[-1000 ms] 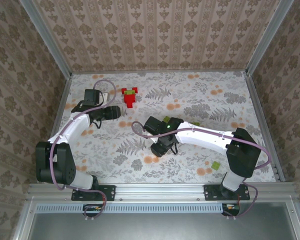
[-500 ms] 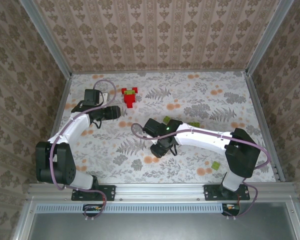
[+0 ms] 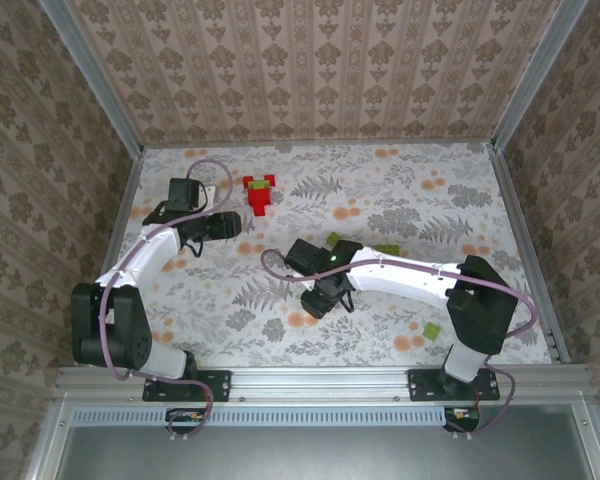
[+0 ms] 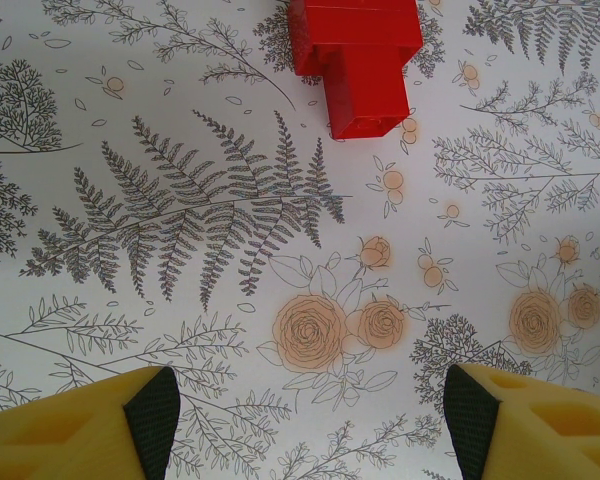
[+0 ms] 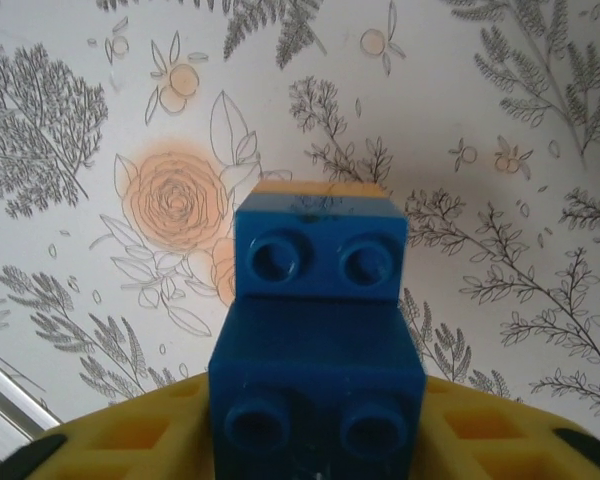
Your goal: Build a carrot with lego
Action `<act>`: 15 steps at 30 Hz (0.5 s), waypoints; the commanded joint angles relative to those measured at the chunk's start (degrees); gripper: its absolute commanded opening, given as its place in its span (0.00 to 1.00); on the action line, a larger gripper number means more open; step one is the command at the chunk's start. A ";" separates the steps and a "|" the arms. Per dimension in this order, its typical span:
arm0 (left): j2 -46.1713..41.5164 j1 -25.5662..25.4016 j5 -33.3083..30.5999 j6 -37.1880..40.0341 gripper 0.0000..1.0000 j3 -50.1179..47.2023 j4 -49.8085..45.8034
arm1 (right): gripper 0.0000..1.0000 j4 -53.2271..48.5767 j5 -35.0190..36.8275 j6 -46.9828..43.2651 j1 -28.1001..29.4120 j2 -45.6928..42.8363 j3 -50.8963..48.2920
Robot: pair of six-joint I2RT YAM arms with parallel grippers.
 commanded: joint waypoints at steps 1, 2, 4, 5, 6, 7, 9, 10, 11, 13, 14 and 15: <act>-0.01 -0.20 0.17 1.07 0.73 0.97 -0.11 | 0.51 -2.83 -0.90 -1.14 0.31 0.66 2.63; 0.03 -0.23 0.17 1.07 0.73 1.02 -0.11 | 0.51 -2.53 -0.99 -1.35 0.21 0.66 3.08; -0.06 -0.24 0.17 1.07 0.73 1.03 -0.20 | 0.52 -2.06 -1.24 -1.44 -0.06 0.60 3.55; -0.15 -0.20 0.17 1.14 0.73 0.98 -0.20 | 0.53 -1.69 -1.42 -1.46 -0.19 0.62 3.64; -0.14 -0.23 0.09 1.10 0.73 0.95 -0.21 | 0.55 -1.32 -1.58 -1.51 -0.28 0.52 3.68; -0.15 -0.21 0.11 1.15 0.73 0.95 -0.26 | 0.58 -0.89 -1.69 -1.59 -0.29 0.34 3.68; -0.28 -0.18 0.09 1.14 0.73 1.05 -0.29 | 0.66 -0.21 -1.96 -1.60 -0.29 -0.29 3.60; -0.15 -0.19 0.16 1.15 0.73 1.08 -0.29 | 0.68 0.05 -1.92 -1.72 -0.29 -0.85 3.60; -0.14 -0.19 0.13 1.11 0.73 1.17 -0.29 | 0.70 0.02 -1.58 -1.69 -0.35 -1.54 3.76; -0.19 -0.22 0.22 1.12 0.73 1.28 -0.29 | 0.73 -0.36 0.23 -1.52 -0.54 -3.61 4.16; -0.15 -0.24 0.26 1.07 0.73 1.29 -0.34 | 0.74 -0.88 1.34 -1.38 -0.91 -4.86 4.44; -0.15 -0.17 0.26 1.00 0.73 1.22 -0.30 | 0.75 -1.24 1.99 -1.26 -1.43 -6.02 4.64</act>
